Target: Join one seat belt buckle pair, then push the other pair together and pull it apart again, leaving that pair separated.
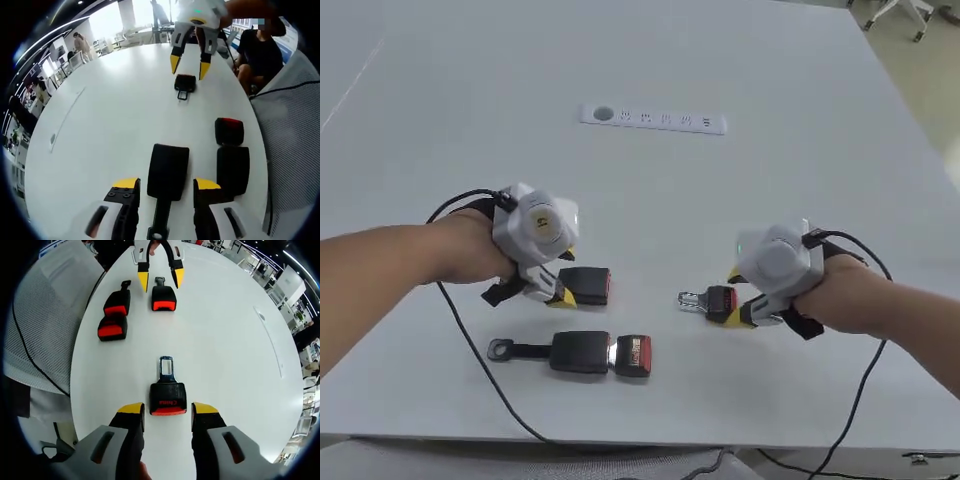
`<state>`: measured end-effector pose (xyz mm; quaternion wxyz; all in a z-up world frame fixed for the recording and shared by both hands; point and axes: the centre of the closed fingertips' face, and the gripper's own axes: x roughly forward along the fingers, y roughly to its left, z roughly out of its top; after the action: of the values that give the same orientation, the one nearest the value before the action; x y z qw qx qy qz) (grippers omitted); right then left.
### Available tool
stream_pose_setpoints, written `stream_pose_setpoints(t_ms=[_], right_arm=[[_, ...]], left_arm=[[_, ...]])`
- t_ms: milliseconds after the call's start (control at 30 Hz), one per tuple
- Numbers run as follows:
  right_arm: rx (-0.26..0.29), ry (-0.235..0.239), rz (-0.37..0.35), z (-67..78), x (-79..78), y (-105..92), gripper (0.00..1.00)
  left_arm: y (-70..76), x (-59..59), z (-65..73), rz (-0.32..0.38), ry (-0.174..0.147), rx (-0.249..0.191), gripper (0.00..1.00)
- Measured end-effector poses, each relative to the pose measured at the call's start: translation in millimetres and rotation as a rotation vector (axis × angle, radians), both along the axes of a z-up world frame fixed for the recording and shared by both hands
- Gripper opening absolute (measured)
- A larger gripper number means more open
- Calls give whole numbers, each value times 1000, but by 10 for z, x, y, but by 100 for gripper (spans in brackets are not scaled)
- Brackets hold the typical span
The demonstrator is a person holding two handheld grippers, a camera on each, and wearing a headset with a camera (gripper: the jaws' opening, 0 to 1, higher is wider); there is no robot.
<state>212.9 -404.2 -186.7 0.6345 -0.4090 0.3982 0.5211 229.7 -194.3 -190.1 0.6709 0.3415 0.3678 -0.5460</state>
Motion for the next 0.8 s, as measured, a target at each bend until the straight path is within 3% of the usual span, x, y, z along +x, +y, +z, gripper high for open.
stream_pose_setpoints(t_ms=[200,467,800], right_arm=[[26,48,-28,-72,4,22,35],[-15,66,35,-212,-11,38,33],[7,96,60,-258,1,66,33]], left_arm=[[5,-11,-82,-22,22,12,40],[12,19,-151,-39,32,27,34],[44,21,-186,-65,11,58,33]])
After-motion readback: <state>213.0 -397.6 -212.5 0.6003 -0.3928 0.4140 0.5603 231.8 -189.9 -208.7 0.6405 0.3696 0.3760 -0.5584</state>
